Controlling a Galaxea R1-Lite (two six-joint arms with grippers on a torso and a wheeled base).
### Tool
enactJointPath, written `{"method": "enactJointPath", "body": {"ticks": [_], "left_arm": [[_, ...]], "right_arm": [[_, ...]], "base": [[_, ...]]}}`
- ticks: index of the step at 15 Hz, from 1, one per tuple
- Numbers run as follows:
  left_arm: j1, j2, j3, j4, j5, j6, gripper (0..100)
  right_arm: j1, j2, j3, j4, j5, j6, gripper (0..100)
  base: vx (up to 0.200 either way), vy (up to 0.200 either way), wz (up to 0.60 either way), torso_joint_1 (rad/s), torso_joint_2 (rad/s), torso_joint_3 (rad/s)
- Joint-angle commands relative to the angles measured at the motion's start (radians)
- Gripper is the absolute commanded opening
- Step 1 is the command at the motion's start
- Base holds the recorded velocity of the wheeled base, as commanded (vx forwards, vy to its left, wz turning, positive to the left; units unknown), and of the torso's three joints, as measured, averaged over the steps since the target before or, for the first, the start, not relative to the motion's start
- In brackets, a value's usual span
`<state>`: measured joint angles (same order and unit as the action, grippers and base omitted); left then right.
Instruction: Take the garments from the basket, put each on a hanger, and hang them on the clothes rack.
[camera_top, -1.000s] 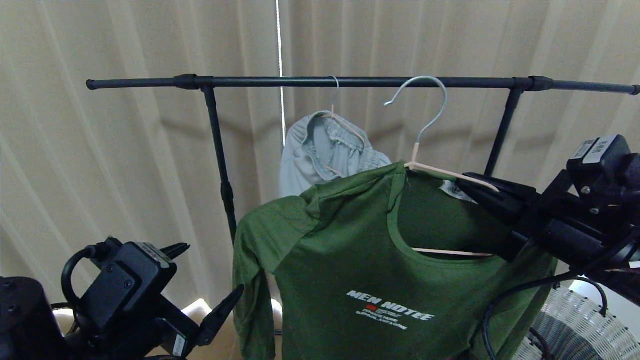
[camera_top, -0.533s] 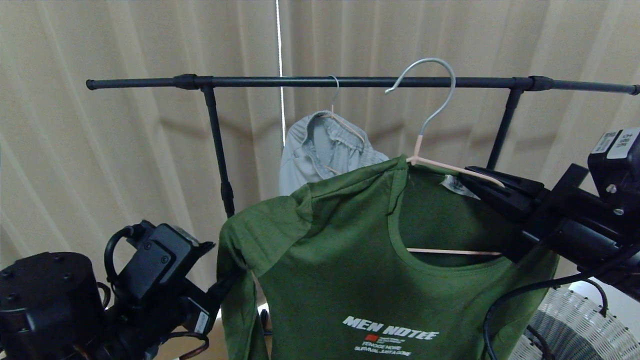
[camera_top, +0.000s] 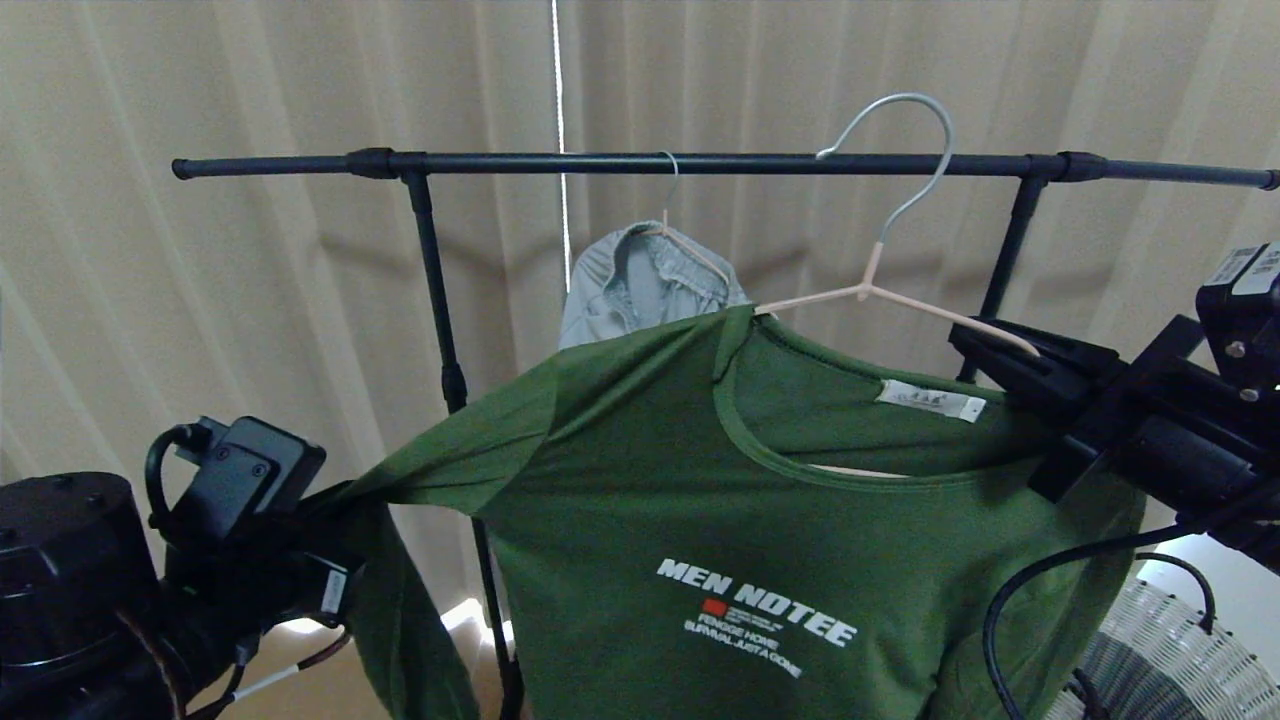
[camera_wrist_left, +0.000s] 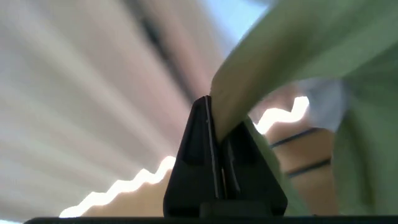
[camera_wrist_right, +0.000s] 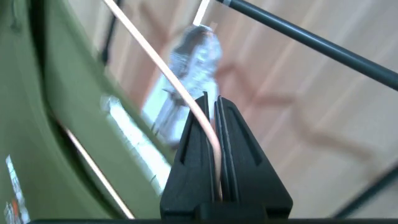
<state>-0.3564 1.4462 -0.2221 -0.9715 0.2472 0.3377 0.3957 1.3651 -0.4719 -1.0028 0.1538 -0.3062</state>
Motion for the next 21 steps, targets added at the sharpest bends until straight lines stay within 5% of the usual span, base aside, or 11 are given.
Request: {"method": "enactJointPath", "body": {"ticks": [1, 5, 6, 13, 19, 21], "left_arm": [[0.077, -0.038, 0.014, 0.0, 0.001, 0.0, 0], [0.099, -0.07, 0.038, 0.0, -0.063, -0.003, 0], [0.097, -0.079, 0.043, 0.002, -0.077, -0.005, 100], [0.066, -0.204, 0.038, 0.0, -0.203, -0.078, 100], [-0.001, -0.23, 0.056, 0.0, -0.206, -0.233, 100], [-0.001, -0.219, 0.026, 0.0, -0.204, -0.23, 100]], "right_arm": [[-0.023, 0.0, -0.004, 0.0, 0.001, -0.001, 0], [-0.018, 0.008, -0.03, 0.006, 0.003, -0.002, 0], [-0.018, 0.009, -0.03, 0.006, 0.003, -0.002, 0], [-0.018, 0.068, -0.094, 0.007, -0.003, -0.002, 0], [-0.02, 0.103, -0.123, 0.01, -0.003, -0.002, 0], [-0.025, 0.101, -0.108, 0.012, -0.007, -0.004, 0]], "base": [[0.0, 0.0, 0.0, 0.0, 0.0, 0.0], [0.0, 0.0, 0.0, 0.0, 0.0, 0.0], [0.0, 0.0, 0.0, 0.0, 0.0, 0.0], [0.0, 0.0, 0.0, 0.0, 0.0, 0.0], [0.0, 0.0, 0.0, 0.0, 0.0, 0.0], [0.0, 0.0, 0.0, 0.0, 0.0, 0.0]]}}
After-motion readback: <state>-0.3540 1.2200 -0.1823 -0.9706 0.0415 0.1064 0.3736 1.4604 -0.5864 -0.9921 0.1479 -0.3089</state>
